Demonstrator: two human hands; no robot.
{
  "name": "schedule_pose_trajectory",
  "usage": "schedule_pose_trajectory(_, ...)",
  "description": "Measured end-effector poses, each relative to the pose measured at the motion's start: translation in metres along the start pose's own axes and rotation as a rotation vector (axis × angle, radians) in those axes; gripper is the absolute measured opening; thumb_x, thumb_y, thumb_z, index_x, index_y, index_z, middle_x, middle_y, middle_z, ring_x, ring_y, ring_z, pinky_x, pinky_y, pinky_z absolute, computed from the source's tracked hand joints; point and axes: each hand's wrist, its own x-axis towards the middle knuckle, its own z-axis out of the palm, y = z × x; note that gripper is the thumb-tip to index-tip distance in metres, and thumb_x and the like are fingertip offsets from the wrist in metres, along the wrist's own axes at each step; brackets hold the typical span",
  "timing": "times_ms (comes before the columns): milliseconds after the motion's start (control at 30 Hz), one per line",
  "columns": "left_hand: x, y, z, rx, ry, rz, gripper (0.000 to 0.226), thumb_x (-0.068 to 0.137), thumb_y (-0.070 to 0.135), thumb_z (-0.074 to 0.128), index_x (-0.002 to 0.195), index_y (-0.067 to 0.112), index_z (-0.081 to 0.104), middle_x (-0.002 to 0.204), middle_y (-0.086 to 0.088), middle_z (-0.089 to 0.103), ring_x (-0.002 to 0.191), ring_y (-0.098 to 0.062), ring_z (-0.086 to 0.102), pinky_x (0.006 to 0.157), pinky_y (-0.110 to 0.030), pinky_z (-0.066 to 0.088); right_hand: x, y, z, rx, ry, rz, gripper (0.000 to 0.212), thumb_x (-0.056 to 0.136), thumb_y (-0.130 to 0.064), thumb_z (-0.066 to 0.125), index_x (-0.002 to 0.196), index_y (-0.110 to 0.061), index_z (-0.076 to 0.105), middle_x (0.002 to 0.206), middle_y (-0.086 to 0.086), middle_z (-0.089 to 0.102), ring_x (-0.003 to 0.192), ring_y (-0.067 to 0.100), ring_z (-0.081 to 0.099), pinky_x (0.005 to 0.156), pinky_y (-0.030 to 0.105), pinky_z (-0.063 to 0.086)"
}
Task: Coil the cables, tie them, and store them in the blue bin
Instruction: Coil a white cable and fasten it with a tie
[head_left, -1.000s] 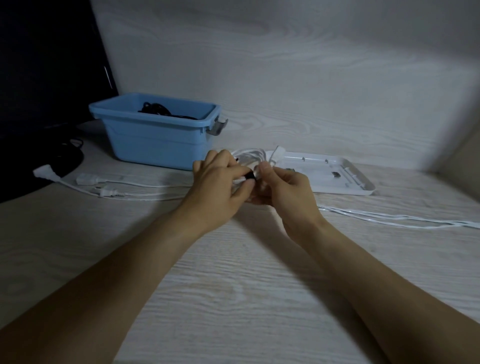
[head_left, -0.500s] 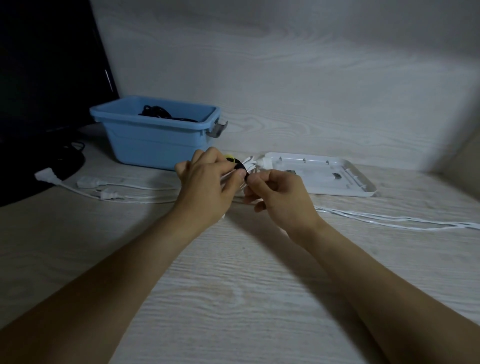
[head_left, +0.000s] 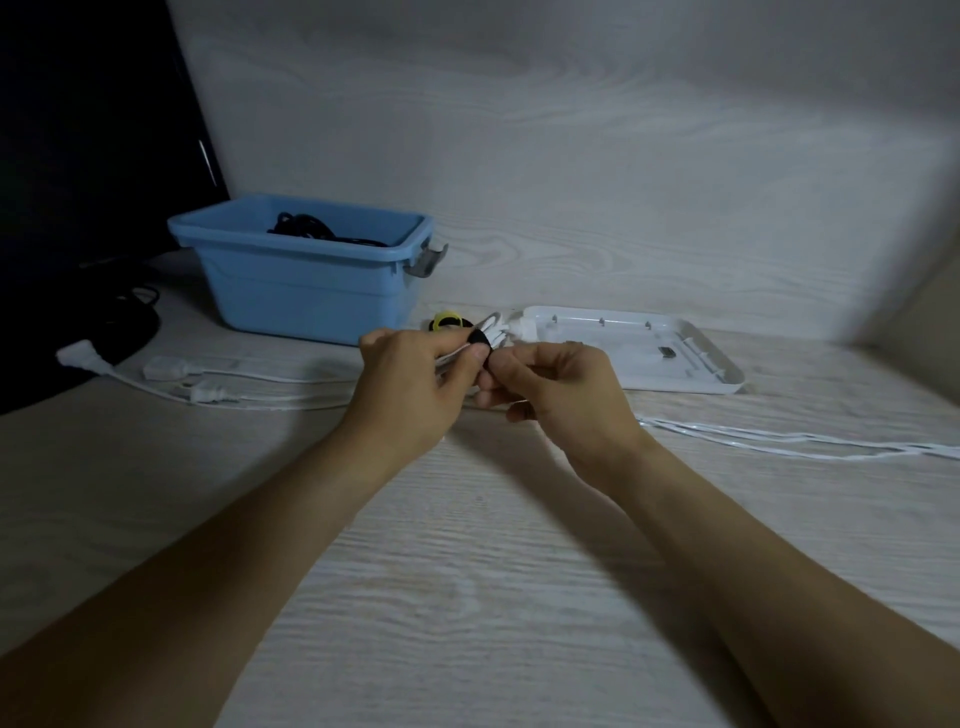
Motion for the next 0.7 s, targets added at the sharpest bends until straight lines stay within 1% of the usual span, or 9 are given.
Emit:
schedule_pose_trajectory(67, 0.001, -0.003, -0.002, 0.009, -0.043, -0.037, 0.029, 0.094, 0.041, 0.049, 0.100, 0.031, 0.075, 0.066, 0.008, 0.069, 0.076, -0.024, 0.063, 0.082, -0.051, 0.048, -0.002, -0.002, -0.001, 0.074, -0.062, 0.034, 0.016, 0.097, -0.008, 0.060, 0.094, -0.001, 0.074, 0.086, 0.009, 0.076, 0.079, 0.017, 0.073, 0.064, 0.025, 0.051)
schedule_pose_trajectory(167, 0.001, -0.010, -0.007, -0.067, -0.083, -0.125, 0.025, 0.098, 0.034, 0.052, 0.088, 0.028, 0.074, 0.063, 0.002, 0.067, 0.069, -0.023, 0.062, 0.072, -0.050, 0.052, -0.003, -0.003, -0.001, 0.114, -0.120, 0.044, 0.019, 0.094, 0.004, 0.057, 0.098, -0.005, 0.073, 0.089, 0.009, 0.076, 0.084, 0.017, 0.073, 0.066, 0.024, 0.054)
schedule_pose_trajectory(267, 0.000, -0.008, -0.011, -0.144, -0.142, -0.113, 0.019, 0.097, 0.031, 0.057, 0.094, 0.024, 0.074, 0.075, -0.002, 0.072, 0.068, -0.013, 0.067, 0.064, -0.040, 0.055, -0.001, 0.003, 0.000, 0.043, -0.045, -0.013, 0.018, 0.094, 0.005, 0.058, 0.105, 0.003, 0.071, 0.086, 0.012, 0.076, 0.081, 0.017, 0.073, 0.062, 0.021, 0.053)
schedule_pose_trajectory(333, -0.002, -0.003, -0.011, -0.164, -0.186, -0.058, 0.026, 0.090, 0.037, 0.061, 0.108, 0.021, 0.072, 0.088, 0.003, 0.074, 0.079, -0.007, 0.068, 0.078, -0.043, 0.054, 0.001, 0.007, 0.001, 0.057, 0.030, -0.021, 0.017, 0.092, 0.004, 0.062, 0.105, 0.005, 0.072, 0.086, 0.015, 0.075, 0.079, 0.020, 0.073, 0.059, 0.022, 0.052)
schedule_pose_trajectory(433, -0.002, -0.002, -0.011, -0.146, -0.205, 0.007, 0.041, 0.085, 0.048, 0.058, 0.116, 0.024, 0.068, 0.102, 0.003, 0.074, 0.098, -0.014, 0.068, 0.097, -0.051, 0.047, 0.002, 0.008, 0.002, 0.124, 0.077, -0.006, 0.014, 0.091, 0.003, 0.063, 0.100, 0.006, 0.073, 0.083, 0.016, 0.074, 0.076, 0.022, 0.072, 0.056, 0.023, 0.052)
schedule_pose_trajectory(500, -0.002, -0.003, -0.011, -0.128, -0.222, 0.002, 0.039, 0.087, 0.046, 0.057, 0.117, 0.022, 0.067, 0.102, 0.003, 0.073, 0.098, -0.014, 0.067, 0.099, -0.049, 0.044, 0.001, 0.007, 0.002, 0.150, 0.071, 0.007, 0.013, 0.091, 0.002, 0.063, 0.098, 0.006, 0.074, 0.084, 0.017, 0.074, 0.077, 0.025, 0.073, 0.057, 0.023, 0.053)
schedule_pose_trajectory(567, -0.003, -0.002, -0.010, -0.068, -0.215, -0.019, 0.038, 0.090, 0.043, 0.055, 0.119, 0.021, 0.065, 0.102, 0.003, 0.071, 0.097, -0.012, 0.060, 0.102, -0.039, 0.037, 0.000, 0.007, 0.003, 0.165, 0.062, 0.023, 0.012, 0.091, 0.000, 0.064, 0.097, 0.004, 0.074, 0.082, 0.015, 0.075, 0.077, 0.023, 0.074, 0.058, 0.023, 0.054)
schedule_pose_trajectory(633, -0.005, -0.001, -0.008, -0.022, -0.201, -0.040, 0.033, 0.096, 0.038, 0.057, 0.125, 0.022, 0.062, 0.105, 0.002, 0.069, 0.097, -0.010, 0.046, 0.092, -0.029, 0.031, 0.000, 0.005, 0.002, 0.166, 0.056, 0.035, 0.011, 0.092, -0.002, 0.065, 0.094, 0.000, 0.075, 0.079, 0.011, 0.075, 0.075, 0.021, 0.073, 0.059, 0.025, 0.054)
schedule_pose_trajectory(700, -0.005, -0.001, -0.007, -0.004, -0.204, -0.061, 0.035, 0.096, 0.035, 0.060, 0.129, 0.024, 0.059, 0.108, 0.000, 0.067, 0.100, -0.015, 0.037, 0.091, -0.032, 0.033, 0.001, 0.005, -0.001, 0.137, 0.057, 0.030, 0.011, 0.091, -0.002, 0.065, 0.090, -0.004, 0.075, 0.078, 0.010, 0.075, 0.076, 0.021, 0.073, 0.060, 0.027, 0.055)
